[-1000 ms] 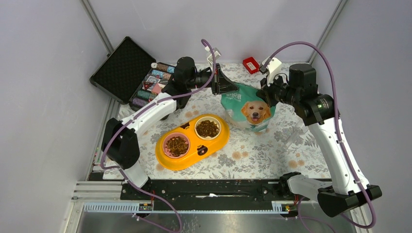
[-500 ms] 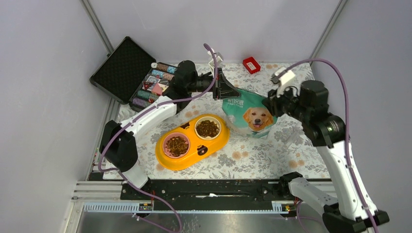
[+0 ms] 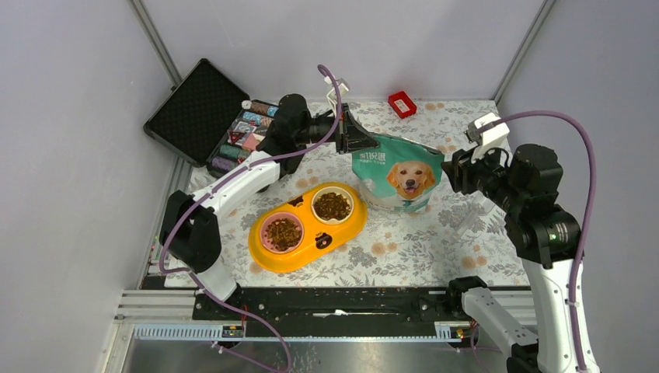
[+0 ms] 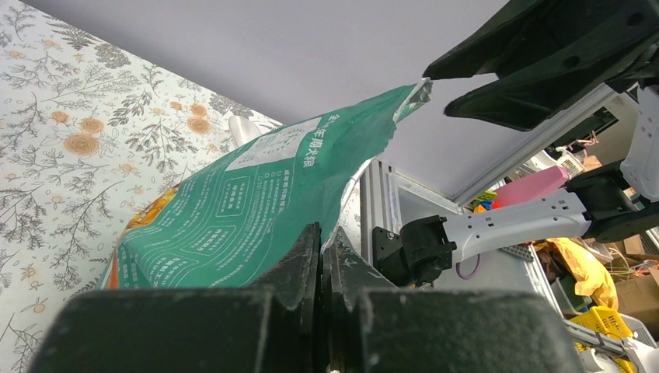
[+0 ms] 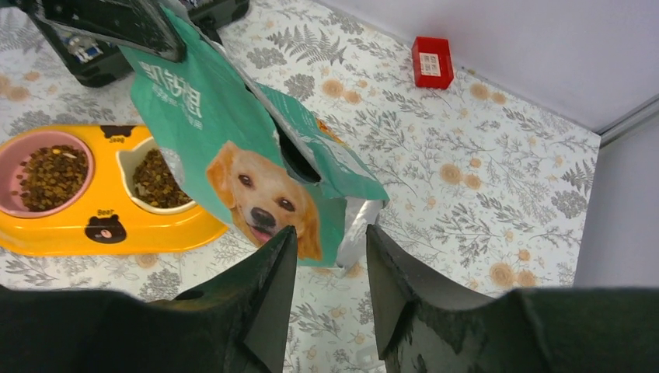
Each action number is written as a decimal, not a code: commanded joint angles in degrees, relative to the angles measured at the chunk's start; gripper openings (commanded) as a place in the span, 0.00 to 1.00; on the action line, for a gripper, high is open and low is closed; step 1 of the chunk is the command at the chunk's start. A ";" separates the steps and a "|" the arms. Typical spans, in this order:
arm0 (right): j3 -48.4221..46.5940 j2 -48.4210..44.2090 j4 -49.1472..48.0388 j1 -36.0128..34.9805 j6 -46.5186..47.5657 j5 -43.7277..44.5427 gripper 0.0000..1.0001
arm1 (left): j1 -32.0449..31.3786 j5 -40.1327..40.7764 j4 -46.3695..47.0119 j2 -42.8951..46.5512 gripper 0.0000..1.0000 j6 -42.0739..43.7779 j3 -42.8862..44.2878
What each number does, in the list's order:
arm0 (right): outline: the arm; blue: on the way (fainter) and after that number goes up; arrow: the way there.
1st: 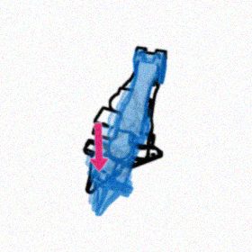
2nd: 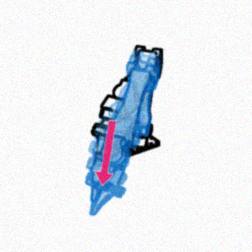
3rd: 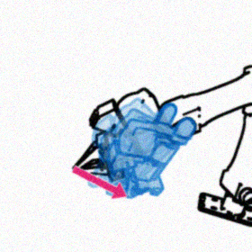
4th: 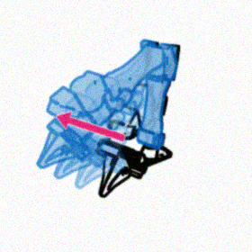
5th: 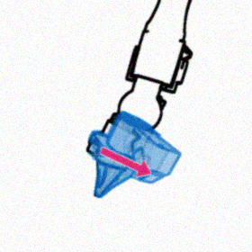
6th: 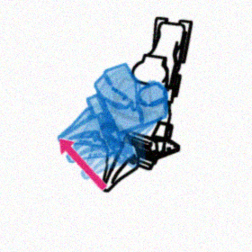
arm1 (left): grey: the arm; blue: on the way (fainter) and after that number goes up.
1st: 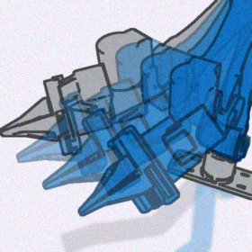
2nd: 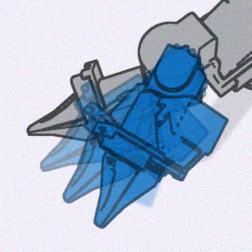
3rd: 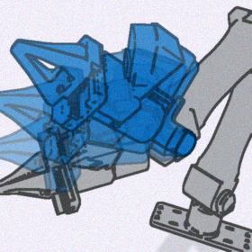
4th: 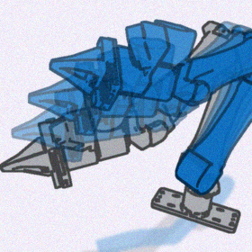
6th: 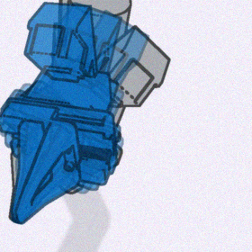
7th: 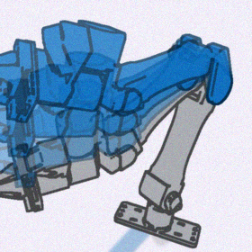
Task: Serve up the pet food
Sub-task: Close the pet food bag at the center of the board.
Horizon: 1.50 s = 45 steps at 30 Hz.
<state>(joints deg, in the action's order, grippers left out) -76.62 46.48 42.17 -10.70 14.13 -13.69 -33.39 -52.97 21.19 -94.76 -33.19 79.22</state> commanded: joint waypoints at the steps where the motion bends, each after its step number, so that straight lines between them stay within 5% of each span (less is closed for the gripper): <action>1: 0.95 0.25 0.20 3.22 4.58 -4.88 0.44 | 1.79 1.17 15.13 2.94 0.00 -3.64 4.22; 7: 8.47 -3.27 -8.33 13.34 7.56 -15.66 0.41 | 1.75 0.28 15.62 2.26 0.00 -4.08 4.55; 12: 2.81 6.32 -12.33 21.24 -3.47 -30.26 0.47 | 1.75 -0.04 15.02 2.58 0.00 -3.56 4.46; 16: 1.90 10.28 -24.84 28.85 -17.58 -44.85 0.56 | 1.94 0.05 13.19 2.87 0.00 -1.56 4.57; 23: 6.64 8.27 -28.86 30.83 -16.34 -50.48 0.59 | 3.85 -2.03 13.55 0.01 0.00 -3.71 8.55; 28: 20.23 2.64 -42.42 30.83 -14.89 -53.91 0.55 | 4.13 -2.17 12.67 -1.90 0.00 -4.21 11.05; 32: 30.97 -1.78 -58.92 30.83 -16.71 -52.26 0.61 | 4.14 -2.49 13.09 -2.78 0.00 -4.73 11.47; 45: 28.40 4.53 -69.46 27.63 -24.42 -54.03 0.58 | 3.78 -2.41 17.60 -3.50 0.00 -8.61 11.24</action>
<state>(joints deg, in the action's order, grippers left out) -44.91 49.93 -21.08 18.59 -8.45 -65.73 -31.14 -56.88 24.40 -100.66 -38.65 84.84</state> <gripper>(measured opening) 0.589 0.021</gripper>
